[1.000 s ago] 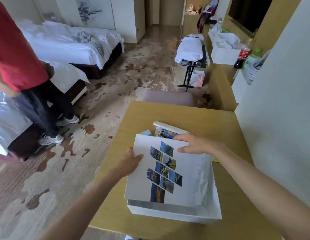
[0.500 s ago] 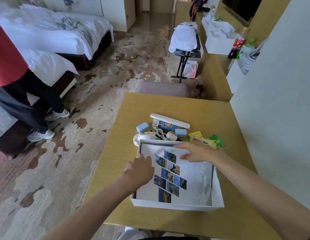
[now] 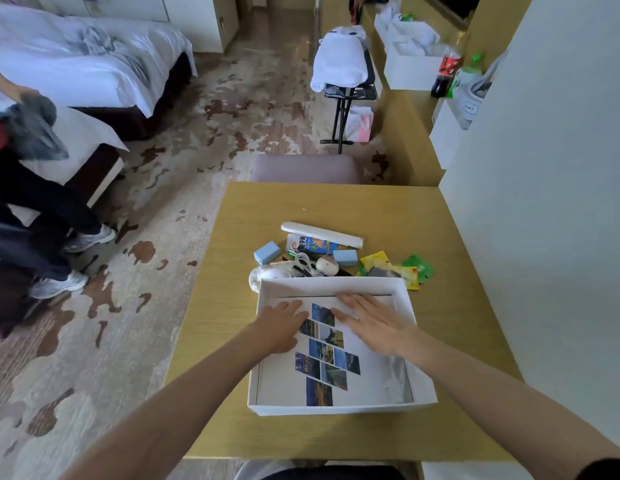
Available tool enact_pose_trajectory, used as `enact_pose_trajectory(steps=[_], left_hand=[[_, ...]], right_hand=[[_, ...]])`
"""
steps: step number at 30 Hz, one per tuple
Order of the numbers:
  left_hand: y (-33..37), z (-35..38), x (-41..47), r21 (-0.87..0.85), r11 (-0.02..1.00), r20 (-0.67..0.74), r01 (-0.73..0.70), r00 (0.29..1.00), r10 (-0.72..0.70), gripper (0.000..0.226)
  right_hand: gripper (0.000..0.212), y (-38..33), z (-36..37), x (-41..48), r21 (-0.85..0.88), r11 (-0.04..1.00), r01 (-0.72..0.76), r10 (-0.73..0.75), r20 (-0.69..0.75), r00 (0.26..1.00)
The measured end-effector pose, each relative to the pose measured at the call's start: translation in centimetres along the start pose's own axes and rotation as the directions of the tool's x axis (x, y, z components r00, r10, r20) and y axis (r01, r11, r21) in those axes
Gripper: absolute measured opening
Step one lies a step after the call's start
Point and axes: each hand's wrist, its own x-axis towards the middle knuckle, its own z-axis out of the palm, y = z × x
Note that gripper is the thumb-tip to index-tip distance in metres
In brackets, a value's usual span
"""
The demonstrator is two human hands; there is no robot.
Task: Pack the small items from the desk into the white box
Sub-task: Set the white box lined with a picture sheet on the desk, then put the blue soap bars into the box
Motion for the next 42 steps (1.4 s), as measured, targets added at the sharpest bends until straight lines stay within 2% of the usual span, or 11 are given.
enact_pose_trajectory(steps=[7, 11, 13, 15, 18, 20, 27, 32, 37, 39, 42], left_hand=[[0.6, 0.2, 0.7, -0.063, 0.996, 0.105, 0.058, 0.993, -0.051, 0.057], [0.4, -1.8, -0.3, -0.332, 0.943, -0.179, -0.007, 0.982, -0.056, 0.028], [-0.3, -2.9, -1.2, -0.443, 0.897, -0.379, -0.009, 0.908, -0.178, 0.022], [-1.5, -3.9, -1.8, -0.551, 0.834, -0.479, 0.01, 0.815, -0.326, 0.018], [-4.5, -4.4, -1.6, -0.727, 0.683, -0.453, 0.067, 0.702, -0.55, 0.019], [-7.1, -4.0, -0.6, -0.814, 0.565, -0.337, 0.136, 0.681, -0.65, 0.02], [-13.8, -0.5, 6.0, -0.782, 0.555, -0.109, 0.284, 0.815, -0.569, 0.026], [-16.0, 0.4, 12.2, -0.666, 0.686, -0.086, 0.292, 0.884, -0.459, 0.044], [-16.8, 1.9, 16.0, -0.504, 0.8, -0.059, 0.325, 0.911, -0.407, 0.057], [-17.2, 2.2, 16.6, -0.526, 0.781, -0.071, 0.335, 0.898, -0.433, 0.057], [-17.7, 1.3, 16.1, -0.722, 0.627, -0.069, 0.292, 0.872, -0.485, 0.045]], right_hand=[[0.061, -0.6, 0.1, -0.7, 0.318, 0.946, -0.064, 0.007, 0.176, 0.984], [0.034, 0.1, -2.9, -0.1, 0.661, 0.75, -0.01, 0.164, -0.171, 0.971], [0.028, 1.1, -4.6, 0.7, 0.754, 0.653, 0.07, 0.286, -0.331, 0.899], [0.024, 2.5, -6.0, 2.4, 0.812, 0.573, 0.11, 0.362, -0.371, 0.855], [0.025, 4.6, -7.0, 6.0, 0.816, 0.578, -0.004, 0.377, -0.262, 0.888], [0.027, 5.6, -7.1, 8.6, 0.799, 0.591, -0.114, 0.371, -0.143, 0.917], [0.045, 6.8, -5.6, 16.1, 0.586, 0.714, -0.384, 0.418, 0.082, 0.905], [0.037, 9.2, -3.1, 17.2, 0.393, 0.779, -0.489, 0.431, 0.231, 0.872], [0.046, 10.5, -1.2, 16.7, 0.453, 0.72, -0.526, 0.452, 0.269, 0.851], [0.045, 10.7, -1.2, 16.5, 0.469, 0.696, -0.543, 0.486, 0.249, 0.838], [0.047, 10.7, -2.8, 15.3, 0.604, 0.596, -0.529, 0.583, 0.127, 0.803]])
